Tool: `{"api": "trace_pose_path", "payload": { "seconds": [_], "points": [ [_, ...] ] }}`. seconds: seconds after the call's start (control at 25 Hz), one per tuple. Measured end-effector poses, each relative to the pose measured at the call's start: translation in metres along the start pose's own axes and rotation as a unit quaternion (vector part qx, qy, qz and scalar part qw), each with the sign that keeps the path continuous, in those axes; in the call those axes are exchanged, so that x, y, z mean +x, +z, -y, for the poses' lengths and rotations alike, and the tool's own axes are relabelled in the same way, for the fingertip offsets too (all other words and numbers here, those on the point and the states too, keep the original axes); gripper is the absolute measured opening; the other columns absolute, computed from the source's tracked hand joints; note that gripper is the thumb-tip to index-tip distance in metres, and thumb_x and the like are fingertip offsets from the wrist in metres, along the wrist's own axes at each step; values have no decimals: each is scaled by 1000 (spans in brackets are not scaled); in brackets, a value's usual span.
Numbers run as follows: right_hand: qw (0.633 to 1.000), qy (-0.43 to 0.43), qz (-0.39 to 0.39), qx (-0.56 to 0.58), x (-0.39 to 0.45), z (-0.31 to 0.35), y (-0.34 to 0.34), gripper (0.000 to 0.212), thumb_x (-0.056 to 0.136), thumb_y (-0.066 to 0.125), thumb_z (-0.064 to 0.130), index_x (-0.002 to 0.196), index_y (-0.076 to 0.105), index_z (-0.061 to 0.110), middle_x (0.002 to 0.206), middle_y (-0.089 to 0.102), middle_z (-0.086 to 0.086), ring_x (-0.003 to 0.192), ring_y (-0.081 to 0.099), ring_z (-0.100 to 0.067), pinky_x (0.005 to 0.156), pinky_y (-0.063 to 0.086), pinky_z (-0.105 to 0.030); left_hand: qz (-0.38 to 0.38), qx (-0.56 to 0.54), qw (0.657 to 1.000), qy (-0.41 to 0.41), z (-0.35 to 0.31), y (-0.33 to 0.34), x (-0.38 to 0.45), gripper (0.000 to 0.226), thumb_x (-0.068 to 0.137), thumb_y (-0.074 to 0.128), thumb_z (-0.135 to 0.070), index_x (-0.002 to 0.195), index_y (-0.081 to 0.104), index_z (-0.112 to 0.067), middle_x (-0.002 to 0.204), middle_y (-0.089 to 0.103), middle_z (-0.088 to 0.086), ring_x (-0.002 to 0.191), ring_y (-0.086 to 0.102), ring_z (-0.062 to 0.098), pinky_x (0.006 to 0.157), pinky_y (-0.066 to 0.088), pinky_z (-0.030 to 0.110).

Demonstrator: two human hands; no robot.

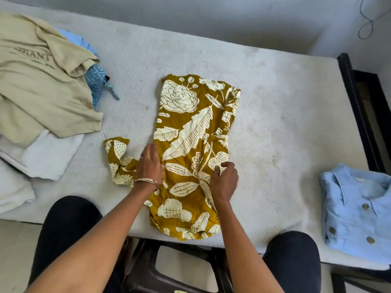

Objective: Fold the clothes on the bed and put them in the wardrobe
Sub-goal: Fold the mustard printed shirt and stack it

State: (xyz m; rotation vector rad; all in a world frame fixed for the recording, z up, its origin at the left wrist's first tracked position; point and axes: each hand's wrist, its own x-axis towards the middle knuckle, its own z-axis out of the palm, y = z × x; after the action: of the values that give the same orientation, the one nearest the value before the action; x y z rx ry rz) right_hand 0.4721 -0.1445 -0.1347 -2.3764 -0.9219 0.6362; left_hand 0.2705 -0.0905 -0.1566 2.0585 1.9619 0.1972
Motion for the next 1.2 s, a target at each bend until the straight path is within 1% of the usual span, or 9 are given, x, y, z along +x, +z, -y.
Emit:
{"api": "trace_pose_path", "payload": {
  "seconds": [0.12,0.28,0.52,0.64,0.72,0.84,0.92,1.0,1.2],
  "points": [
    [995,-83,46,21,8,40,16,25,97,54,25,120,52,13,115,62,-11,107,57,-30,85,48,-42,116,-6,993,-35,32,-25,18,70,89,63,-27,146,27,-10,140,43,17,121,50,35,96,48,43],
    [978,-172,111,-31,23,105,48,35,96,58,33,122,54,10,114,65,-16,108,60,-34,87,46,-41,231,-20,972,-40,58,-39,25,46,93,56,-39,131,49,-14,122,61,16,110,58,33,85,47,34],
    [935,-266,208,-104,53,177,126,47,92,61,20,135,46,5,124,58,-26,118,53,-42,92,41,-40,228,-220,942,-109,105,-28,20,36,84,62,-53,86,62,-18,72,55,-2,77,53,18,60,33,28],
    [908,-296,211,-207,73,201,164,58,93,58,35,146,36,26,145,37,-25,131,37,-46,105,34,-49,212,-258,929,-162,103,-17,29,34,86,63,-47,65,54,-22,64,51,-3,68,50,16,58,33,29],
    [908,-253,220,-253,82,212,178,58,95,54,43,148,31,35,156,15,-19,139,19,-49,110,27,-56,188,-314,909,-201,101,-14,34,26,82,67,-40,65,56,-24,64,53,-5,69,53,16,62,38,28],
    [895,-237,228,-300,91,212,182,71,94,56,46,153,22,24,158,11,-15,141,11,-49,109,28,-57,188,-325,905,-199,98,-11,34,4,81,68,-28,81,64,-25,72,60,-7,79,60,19,65,40,25],
    [901,-256,209,-281,99,208,177,78,92,59,43,153,22,11,154,25,-14,141,21,-41,110,26,-52,168,-274,929,-181,91,-16,32,9,83,65,-32,87,65,-24,71,59,-7,78,59,20,63,38,25],
    [920,-268,188,-215,108,206,167,67,91,63,37,143,37,4,142,43,-17,134,36,-36,109,28,-46,118,-227,952,-168,81,-24,30,20,84,63,-38,85,66,-19,71,58,-4,75,57,20,62,37,26],
    [974,-198,110,31,132,188,124,58,80,78,20,131,54,7,124,58,-12,116,54,-27,99,43,-36,111,-90,990,-17,22,-52,30,33,91,51,-45,102,61,-15,89,65,12,86,63,31,68,48,35]
  ]
}}
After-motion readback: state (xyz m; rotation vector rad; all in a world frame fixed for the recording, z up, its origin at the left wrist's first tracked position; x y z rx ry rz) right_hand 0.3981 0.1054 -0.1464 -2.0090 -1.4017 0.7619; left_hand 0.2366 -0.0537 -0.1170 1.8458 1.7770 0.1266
